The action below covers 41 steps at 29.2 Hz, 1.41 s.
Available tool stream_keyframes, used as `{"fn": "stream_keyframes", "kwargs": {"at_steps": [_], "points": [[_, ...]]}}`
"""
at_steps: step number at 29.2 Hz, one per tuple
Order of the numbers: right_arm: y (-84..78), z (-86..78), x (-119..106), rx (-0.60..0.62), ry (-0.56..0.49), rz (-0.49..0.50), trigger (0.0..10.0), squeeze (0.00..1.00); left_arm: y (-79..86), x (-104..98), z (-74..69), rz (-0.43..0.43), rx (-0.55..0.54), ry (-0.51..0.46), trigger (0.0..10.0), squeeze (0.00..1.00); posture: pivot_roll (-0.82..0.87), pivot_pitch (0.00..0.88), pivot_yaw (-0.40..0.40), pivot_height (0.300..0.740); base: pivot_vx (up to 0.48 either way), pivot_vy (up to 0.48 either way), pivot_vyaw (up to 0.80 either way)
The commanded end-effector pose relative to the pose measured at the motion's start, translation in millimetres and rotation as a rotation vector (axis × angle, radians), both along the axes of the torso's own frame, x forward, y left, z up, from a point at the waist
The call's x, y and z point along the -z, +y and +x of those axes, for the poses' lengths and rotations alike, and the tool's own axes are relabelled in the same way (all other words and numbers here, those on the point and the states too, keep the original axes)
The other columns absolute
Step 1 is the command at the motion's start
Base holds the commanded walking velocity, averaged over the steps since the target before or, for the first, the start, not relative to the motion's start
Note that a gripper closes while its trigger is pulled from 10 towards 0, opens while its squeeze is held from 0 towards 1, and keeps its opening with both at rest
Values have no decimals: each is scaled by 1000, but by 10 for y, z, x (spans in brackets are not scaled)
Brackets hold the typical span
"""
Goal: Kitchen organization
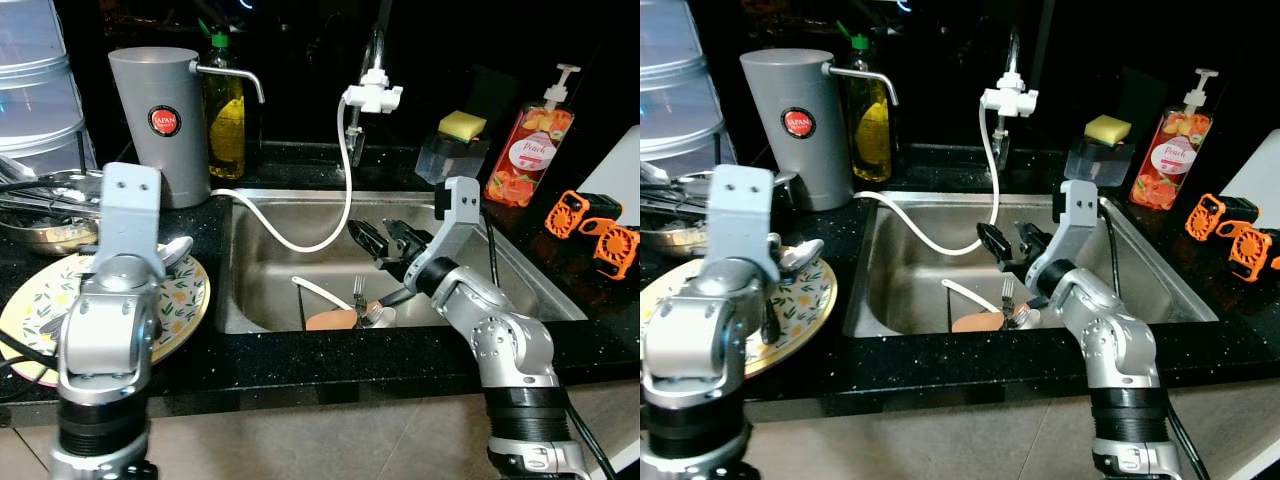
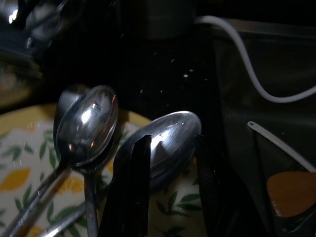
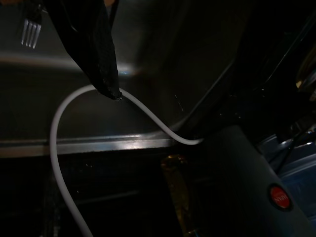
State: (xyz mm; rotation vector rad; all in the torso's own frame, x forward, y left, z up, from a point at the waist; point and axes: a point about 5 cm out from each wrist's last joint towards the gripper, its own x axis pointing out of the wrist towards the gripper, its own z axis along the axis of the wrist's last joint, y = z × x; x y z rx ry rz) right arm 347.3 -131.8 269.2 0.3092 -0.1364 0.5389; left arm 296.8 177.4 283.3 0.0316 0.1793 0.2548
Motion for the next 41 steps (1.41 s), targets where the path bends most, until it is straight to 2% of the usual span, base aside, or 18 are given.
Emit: {"fn": "stream_keyframes", "kwargs": {"at_steps": [1, 3, 6, 8, 9, 10, 13, 17, 20, 22, 26, 29, 31, 34, 35, 38, 41], "points": [[-29, 20, 23, 10, 5, 1, 10000, 0, -35, -20, 7, -38, 9, -16, 10000, 0, 186, 53, -47, 740, 0, 0, 0], [-35, 22, 23, 12, 1, 0, 10000, 0, -64, 31, 6, -104, 2, 23, 10000, 0, 182, 52, -42, 740, 0, 0, 0], [-44, 18, 25, 14, 0, 1, 10000, 0, -49, 16, -15, -101, -20, 9, 10000, 0, 179, 56, -39, 740, 0, 0, 0], [-52, 18, 28, 15, 0, 1, 10000, 0, -2, -36, -38, -27, -66, -24, 10000, 0, 179, 56, -39, 740, 0, 0, 0], [-52, 18, 28, 15, 0, 1, 10000, 0, -2, -36, -38, -27, -66, -24, 10000, 0, 179, 56, -39, 740, 0, 0, 0], [-55, 17, 35, 15, 1, 1, 10000, 0, 97, -79, -68, 35, -143, -53, 10000, 0, 179, 57, -37, 740, 0, 0, 0], [-54, 19, 47, 13, 3, 1, 10000, 0, 218, -89, -90, 55, -231, -56, 10000, 0, 189, 59, -41, 740, 0, 0, 0], [-31, 22, 54, 6, 4, 1, 10000, 0, 278, -126, -108, 79, -269, -59, 10000, 0, 190, 59, -43, 740, 0, 0, 0], [-19, 26, 51, -1, 3, 2, 10000, 0, 289, -121, -119, 48, -272, -44, 10000, 0, 195, 59, -46, 740, 0, 0, 0], [-16, 34, 48, -4, 2, 1, 10000, 0, 297, -43, -137, -15, -275, 1, 10000, 0, 195, 59, -46, 740, 0, 0, 0], [-9, 42, 48, -7, 4, -2, 10000, 0, 286, 103, -159, -74, -274, 64, 10000, 0, 198, 58, -52, 740, 0, 0, 0], [2, 49, 47, -11, 3, -1, 10000, 0, 223, 176, -107, -121, -221, 93, 10000, 0, 204, 58, -59, 740, 0, 0, 0], [8, 52, 45, -13, 3, -1, 10000, 0, 202, 179, -80, -115, -201, 95, 10000, 0, 204, 58, -59, 740, 0, 0, 0], [25, 53, 43, -18, 1, 1, 10000, 0, 171, 83, -40, -65, -171, 60, 10000, 0, 202, 59, -51, 740, 0, 0, 0], [25, 53, 43, -18, 1, 1, 10000, 0, 171, 83, -40, -65, -171, 60, 10000, 0, 202, 59, -51, 740, 0, 0, 0], [23, 44, 46, -16, 1, 3, 10000, 0, 161, -5, -57, 20, -173, 23, 10000, 0, 195, 62, -47, 740, 0, 0, 0], [4, 34, 55, -10, 4, 4, 10000, 0, 158, -14, -73, 28, -174, 22, 10000, 0, 194, 63, -46, 740, 0, 0, 0]]}}
